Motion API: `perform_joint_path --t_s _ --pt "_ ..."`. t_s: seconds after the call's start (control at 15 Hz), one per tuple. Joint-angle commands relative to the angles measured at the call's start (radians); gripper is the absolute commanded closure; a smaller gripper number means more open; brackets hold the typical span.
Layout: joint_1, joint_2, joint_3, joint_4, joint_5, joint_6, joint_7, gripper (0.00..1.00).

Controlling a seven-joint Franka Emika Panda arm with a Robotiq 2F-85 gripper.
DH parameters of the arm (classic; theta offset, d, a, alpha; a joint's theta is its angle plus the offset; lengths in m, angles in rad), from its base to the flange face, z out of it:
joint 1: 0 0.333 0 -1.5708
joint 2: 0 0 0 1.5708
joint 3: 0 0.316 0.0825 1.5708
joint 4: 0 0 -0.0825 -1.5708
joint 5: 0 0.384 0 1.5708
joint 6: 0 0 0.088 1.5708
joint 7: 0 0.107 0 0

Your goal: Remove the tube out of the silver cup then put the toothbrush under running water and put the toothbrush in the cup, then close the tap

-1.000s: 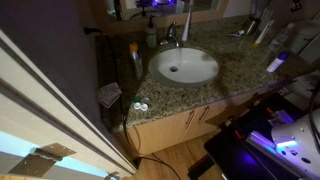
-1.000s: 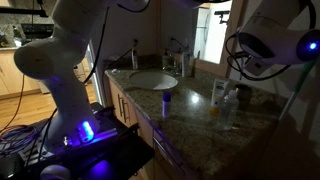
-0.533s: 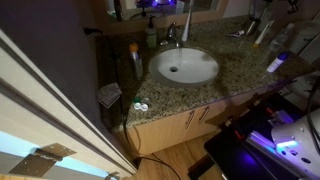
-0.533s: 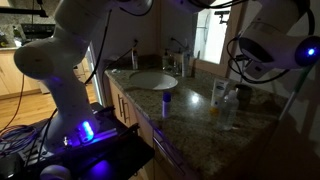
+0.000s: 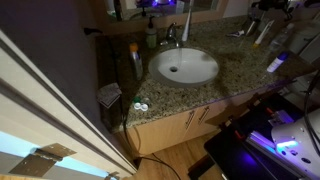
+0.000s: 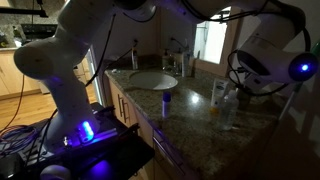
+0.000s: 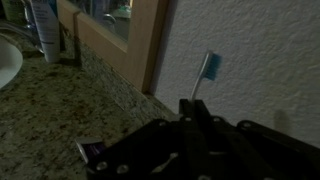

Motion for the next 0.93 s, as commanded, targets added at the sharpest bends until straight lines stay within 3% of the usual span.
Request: perform_joint_path --t_s 0.0,0.07,0.2,0.47,0.73,0.87 --pt "-0.006 0.026 0.006 0.027 -0.009 0.038 0.009 0.98" --pt "-0.006 0.024 0.005 0.024 -0.015 0.042 0.01 0.68" --pt "-0.005 0.013 -0.001 0.016 -0.042 0.028 0.015 0.6" --pt "0.003 -0.027 -0.017 0.004 -0.117 0.004 0.027 0.32" --pt "0.019 -0.151 -0.057 -0.029 -0.352 -0.134 0.102 0.05" --pt "0.026 -0.234 -0.064 -0.044 -0.47 -0.249 0.114 0.0"
